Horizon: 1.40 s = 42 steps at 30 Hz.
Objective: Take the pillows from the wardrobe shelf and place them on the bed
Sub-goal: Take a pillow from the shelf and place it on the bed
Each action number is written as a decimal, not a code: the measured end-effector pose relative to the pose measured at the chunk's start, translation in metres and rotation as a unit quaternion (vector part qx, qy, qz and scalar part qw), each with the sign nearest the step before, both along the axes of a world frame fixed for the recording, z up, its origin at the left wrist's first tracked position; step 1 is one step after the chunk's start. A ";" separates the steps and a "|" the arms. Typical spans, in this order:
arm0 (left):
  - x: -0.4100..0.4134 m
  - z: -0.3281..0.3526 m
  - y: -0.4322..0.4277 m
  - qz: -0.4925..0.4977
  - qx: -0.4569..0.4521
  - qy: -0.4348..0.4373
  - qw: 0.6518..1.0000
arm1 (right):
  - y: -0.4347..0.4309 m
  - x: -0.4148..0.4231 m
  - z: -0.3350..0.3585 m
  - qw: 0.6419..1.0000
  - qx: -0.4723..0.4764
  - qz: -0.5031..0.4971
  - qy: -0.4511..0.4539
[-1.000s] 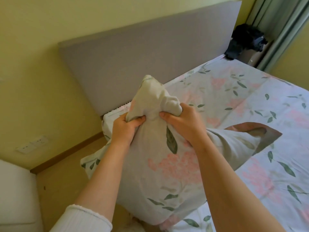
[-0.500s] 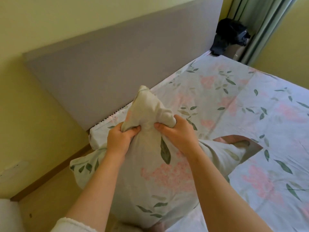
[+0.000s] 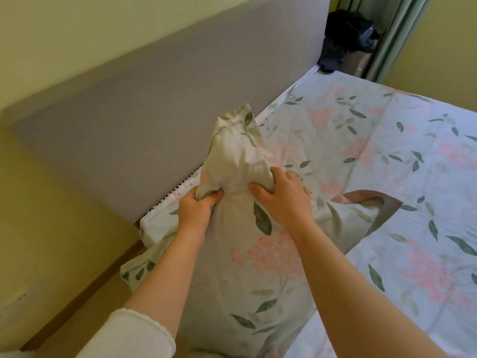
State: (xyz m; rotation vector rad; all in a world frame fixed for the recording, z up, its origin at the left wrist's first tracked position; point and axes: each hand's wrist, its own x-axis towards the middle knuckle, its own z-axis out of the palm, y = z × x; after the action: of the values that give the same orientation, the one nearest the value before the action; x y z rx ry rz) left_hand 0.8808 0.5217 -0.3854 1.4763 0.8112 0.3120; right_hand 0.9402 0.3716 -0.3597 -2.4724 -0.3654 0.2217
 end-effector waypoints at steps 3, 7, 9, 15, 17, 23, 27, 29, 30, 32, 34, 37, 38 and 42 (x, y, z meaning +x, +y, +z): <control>0.021 -0.024 0.017 -0.036 -0.008 0.044 0.998 | 0.019 0.002 -0.024 0.998 -0.032 -0.055 0.009; 0.054 -0.052 0.034 -0.143 0.043 0.101 0.984 | 0.042 0.006 -0.055 0.988 -0.044 -0.141 0.048; 0.068 -0.069 0.041 -0.203 0.097 0.139 0.964 | 0.049 0.004 -0.072 0.980 -0.047 -0.170 0.097; 0.076 -0.128 0.047 -0.323 0.182 0.263 0.891 | 0.054 -0.036 -0.136 0.937 -0.020 -0.222 0.267; 0.067 -0.145 0.045 -0.349 0.204 0.295 0.866 | 0.052 -0.051 -0.155 0.921 -0.006 -0.247 0.302; 0.042 -0.196 0.052 -0.428 0.304 0.363 0.770 | 0.037 -0.070 -0.208 0.873 0.032 -0.332 0.356; 0.037 -0.217 0.063 -0.412 0.381 0.371 0.740 | 0.029 -0.072 -0.236 0.815 0.076 -0.418 0.393; 0.041 -0.226 0.069 -0.397 0.391 0.372 0.742 | 0.028 -0.071 -0.247 0.789 0.105 -0.453 0.402; 0.043 -0.231 0.071 -0.394 0.376 0.375 0.750 | 0.028 -0.070 -0.253 0.781 0.122 -0.462 0.403; 0.049 -0.239 0.069 -0.382 0.325 0.380 0.777 | 0.032 -0.068 -0.264 0.772 0.148 -0.466 0.406; 0.055 -0.247 0.062 -0.351 0.310 0.391 0.793 | 0.036 -0.065 -0.275 0.778 0.135 -0.464 0.401; 0.057 -0.260 0.056 -0.329 0.372 0.412 0.764 | 0.048 -0.062 -0.289 0.794 0.053 -0.464 0.389; 0.057 -0.264 0.056 -0.326 0.391 0.407 0.759 | 0.053 -0.061 -0.291 0.799 0.028 -0.463 0.383; 0.059 -0.277 0.057 -0.325 0.420 0.372 0.761 | 0.067 -0.057 -0.297 0.822 -0.057 -0.455 0.339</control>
State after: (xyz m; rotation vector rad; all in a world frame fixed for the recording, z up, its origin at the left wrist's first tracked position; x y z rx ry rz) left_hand 0.9396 0.5785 -0.6620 2.7168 0.7138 -0.5805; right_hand 0.8830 0.4381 -0.6566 -2.1950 1.1283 0.6756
